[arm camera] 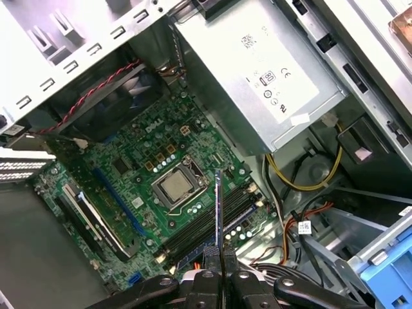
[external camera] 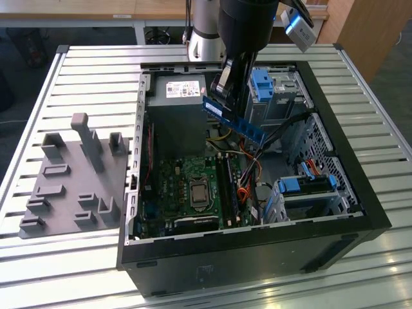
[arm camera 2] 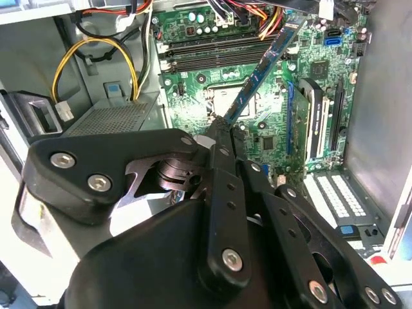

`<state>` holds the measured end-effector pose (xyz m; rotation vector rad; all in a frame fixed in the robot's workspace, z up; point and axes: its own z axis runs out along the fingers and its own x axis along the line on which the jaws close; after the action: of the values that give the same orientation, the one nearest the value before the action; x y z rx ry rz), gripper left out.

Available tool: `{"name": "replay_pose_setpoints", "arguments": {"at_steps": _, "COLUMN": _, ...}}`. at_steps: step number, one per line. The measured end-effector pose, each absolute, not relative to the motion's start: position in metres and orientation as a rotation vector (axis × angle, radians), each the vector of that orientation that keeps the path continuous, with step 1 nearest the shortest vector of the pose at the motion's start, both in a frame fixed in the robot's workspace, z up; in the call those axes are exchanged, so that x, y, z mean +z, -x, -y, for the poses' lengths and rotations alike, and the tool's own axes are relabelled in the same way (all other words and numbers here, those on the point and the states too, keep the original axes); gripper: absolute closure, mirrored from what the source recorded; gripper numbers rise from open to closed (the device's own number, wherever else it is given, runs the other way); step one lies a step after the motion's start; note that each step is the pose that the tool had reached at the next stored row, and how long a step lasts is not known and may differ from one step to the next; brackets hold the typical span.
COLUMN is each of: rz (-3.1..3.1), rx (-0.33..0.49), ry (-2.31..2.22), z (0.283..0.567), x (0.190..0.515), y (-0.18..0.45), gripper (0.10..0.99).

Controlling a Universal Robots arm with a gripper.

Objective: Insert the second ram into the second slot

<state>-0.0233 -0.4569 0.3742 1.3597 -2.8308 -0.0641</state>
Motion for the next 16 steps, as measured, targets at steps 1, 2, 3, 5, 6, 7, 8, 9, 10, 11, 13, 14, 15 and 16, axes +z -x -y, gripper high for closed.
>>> {"name": "replay_pose_setpoints", "arguments": {"at_steps": 1, "rz": 2.834, "rx": -0.064, "ry": -1.353, "z": 0.4569, "x": 0.3741, "y": 0.0233, "gripper": 0.957}}
{"name": "replay_pose_setpoints", "arguments": {"at_steps": 2, "rz": 2.838, "rx": -0.064, "ry": -1.346, "z": 0.4569, "x": 0.3741, "y": 0.0233, "gripper": 0.957}}
{"name": "replay_pose_setpoints", "arguments": {"at_steps": 3, "rz": 2.841, "rx": -0.064, "ry": -1.338, "z": 0.4569, "x": 0.3741, "y": 0.0233, "gripper": 0.957}}
{"name": "replay_pose_setpoints", "arguments": {"at_steps": 5, "rz": 2.849, "rx": -0.064, "ry": -1.323, "z": 0.4569, "x": 0.3741, "y": 0.0233, "gripper": 0.957}}
{"name": "replay_pose_setpoints", "arguments": {"at_steps": 6, "rz": 2.853, "rx": -0.064, "ry": -1.315, "z": 0.4569, "x": 0.3741, "y": 0.0233, "gripper": 0.957}}
{"name": "replay_pose_setpoints", "arguments": {"at_steps": 7, "rz": 2.857, "rx": -0.064, "ry": -1.306, "z": 0.4569, "x": 0.3740, "y": 0.0233, "gripper": 0.957}}
{"name": "replay_pose_setpoints", "arguments": {"at_steps": 8, "rz": 2.861, "rx": -0.064, "ry": -1.296, "z": 0.4569, "x": 0.3740, "y": 0.0233, "gripper": 0.957}}
{"name": "replay_pose_setpoints", "arguments": {"at_steps": 9, "rz": 2.866, "rx": -0.064, "ry": -1.287, "z": 0.4569, "x": 0.3740, "y": 0.0233, "gripper": 0.957}}
{"name": "replay_pose_setpoints", "arguments": {"at_steps": 10, "rz": 2.870, "rx": -0.064, "ry": -1.278, "z": 0.4569, "x": 0.3740, "y": 0.0233, "gripper": 0.957}}
{"name": "replay_pose_setpoints", "arguments": {"at_steps": 11, "rz": 2.874, "rx": -0.064, "ry": -1.270, "z": 0.4569, "x": 0.3740, "y": 0.0233, "gripper": 0.957}}
{"name": "replay_pose_setpoints", "arguments": {"at_steps": 13, "rz": 2.886, "rx": -0.064, "ry": -1.242, "z": 0.4569, "x": 0.3740, "y": 0.0233, "gripper": 0.957}}
{"name": "replay_pose_setpoints", "arguments": {"at_steps": 14, "rz": 2.894, "rx": -0.064, "ry": -1.224, "z": 0.4569, "x": 0.3740, "y": 0.0233, "gripper": 0.957}}
{"name": "replay_pose_setpoints", "arguments": {"at_steps": 15, "rz": 2.902, "rx": -0.064, "ry": -1.206, "z": 0.4569, "x": 0.3740, "y": 0.0233, "gripper": 0.957}}
{"name": "replay_pose_setpoints", "arguments": {"at_steps": 16, "rz": 2.910, "rx": -0.064, "ry": -1.187, "z": 0.4569, "x": 0.3739, "y": 0.0233, "gripper": 0.957}}
